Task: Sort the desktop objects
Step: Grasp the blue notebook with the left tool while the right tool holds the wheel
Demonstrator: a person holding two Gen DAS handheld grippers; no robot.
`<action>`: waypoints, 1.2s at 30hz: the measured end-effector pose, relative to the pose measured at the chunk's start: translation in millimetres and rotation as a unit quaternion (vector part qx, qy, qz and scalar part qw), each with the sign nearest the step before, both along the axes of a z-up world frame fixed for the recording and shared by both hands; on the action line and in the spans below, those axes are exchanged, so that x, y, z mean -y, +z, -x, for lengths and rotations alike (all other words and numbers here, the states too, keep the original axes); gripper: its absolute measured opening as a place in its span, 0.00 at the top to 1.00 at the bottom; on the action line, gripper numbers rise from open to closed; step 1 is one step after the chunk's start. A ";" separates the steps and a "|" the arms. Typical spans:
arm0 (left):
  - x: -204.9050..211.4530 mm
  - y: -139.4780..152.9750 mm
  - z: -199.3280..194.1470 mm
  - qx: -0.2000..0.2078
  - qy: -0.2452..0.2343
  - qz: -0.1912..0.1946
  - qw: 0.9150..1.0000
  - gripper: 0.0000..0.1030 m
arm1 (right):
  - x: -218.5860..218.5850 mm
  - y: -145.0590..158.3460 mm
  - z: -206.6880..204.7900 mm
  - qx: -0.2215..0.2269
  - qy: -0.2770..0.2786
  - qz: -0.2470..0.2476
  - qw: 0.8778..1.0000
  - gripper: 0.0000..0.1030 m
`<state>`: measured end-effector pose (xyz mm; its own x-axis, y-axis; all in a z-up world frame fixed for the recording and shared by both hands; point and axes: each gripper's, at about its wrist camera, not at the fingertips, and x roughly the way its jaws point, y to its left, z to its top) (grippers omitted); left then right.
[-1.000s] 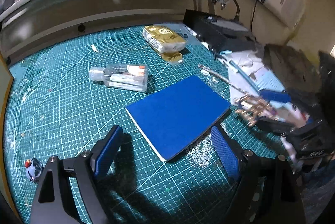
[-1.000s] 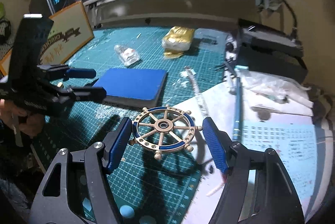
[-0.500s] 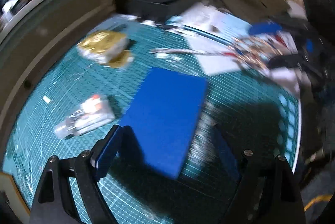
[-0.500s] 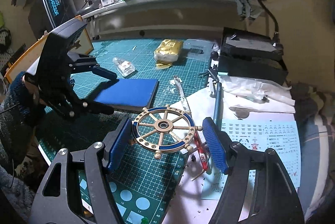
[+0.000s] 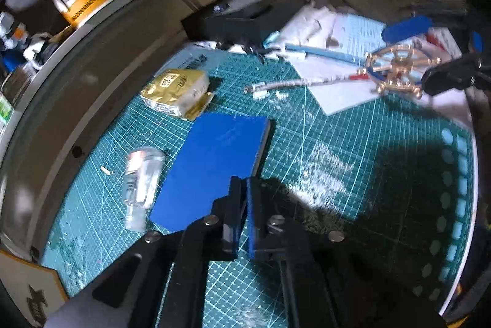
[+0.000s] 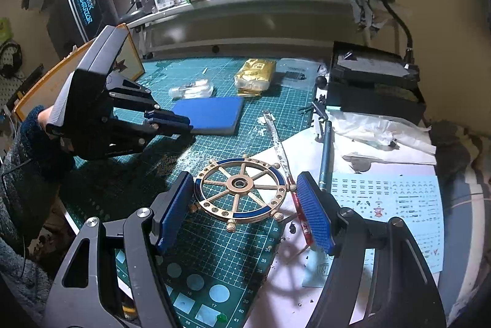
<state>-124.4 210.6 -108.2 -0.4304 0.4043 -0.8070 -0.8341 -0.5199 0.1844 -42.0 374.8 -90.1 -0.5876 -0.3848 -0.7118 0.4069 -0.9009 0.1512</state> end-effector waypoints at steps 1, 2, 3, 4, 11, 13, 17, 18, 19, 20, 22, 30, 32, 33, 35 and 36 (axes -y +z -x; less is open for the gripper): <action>2.4 2.3 0.8 0.010 0.000 -0.018 1.000 1.00 | -0.3 0.5 -0.3 0.000 0.000 0.001 1.000 0.35; 5.5 6.1 1.7 0.017 0.002 -0.035 0.999 1.00 | -0.6 1.0 -0.7 -0.001 0.000 0.001 1.000 0.35; 8.6 9.9 2.7 0.022 0.005 -0.052 0.998 1.00 | -1.0 1.6 -1.2 -0.001 0.001 0.002 1.000 0.35; 11.6 13.0 4.5 0.019 0.013 -0.060 0.998 1.00 | -1.0 2.1 -1.6 -0.001 0.001 0.003 1.000 0.35; 15.9 4.8 8.5 0.022 0.014 0.014 1.000 0.88 | 1.2 3.3 -2.0 0.000 0.006 0.004 1.000 0.35; 16.6 2.8 8.4 0.031 0.004 0.014 0.999 0.33 | 2.4 2.2 -1.4 0.002 0.007 0.003 1.000 0.35; 17.9 3.1 14.5 0.028 0.013 -0.016 0.999 0.20 | 5.5 -0.3 0.0 0.005 0.013 0.005 1.000 0.35; 16.2 1.9 19.5 0.025 0.015 -0.013 0.999 0.20 | 6.3 -0.7 0.2 0.006 0.015 0.006 1.000 0.35; 14.4 0.6 24.6 0.023 0.017 -0.010 1.000 0.20 | 7.1 -1.2 0.3 0.006 0.018 0.008 1.000 0.35; 12.2 -1.7 31.0 0.029 0.011 -0.008 0.999 0.20 | 7.6 -1.6 0.7 0.008 0.020 0.010 1.000 0.35; 8.0 -7.5 47.1 0.073 -0.013 -0.005 0.997 0.20 | 8.6 -2.4 1.8 0.010 0.023 0.013 1.000 0.35; 0.0 -15.1 70.9 0.098 -0.038 0.007 0.994 0.19 | 9.7 -9.0 4.8 0.019 0.025 0.017 0.999 0.35; 2.3 -17.9 76.2 0.107 -0.036 0.001 0.994 0.14 | 9.9 -10.8 5.5 0.022 0.026 0.018 0.999 0.35; 0.8 -20.0 78.7 0.114 -0.042 0.001 0.993 0.06 | 10.0 -11.7 5.9 0.023 0.026 0.018 0.999 0.35; -0.8 -22.9 74.7 0.113 -0.057 0.002 0.992 0.00 | 10.1 -13.4 6.7 0.025 0.026 0.019 0.999 0.35; -1.7 -23.8 73.2 0.113 -0.057 -0.001 0.992 0.00 | 10.2 -14.3 7.0 0.027 0.027 0.019 0.999 0.35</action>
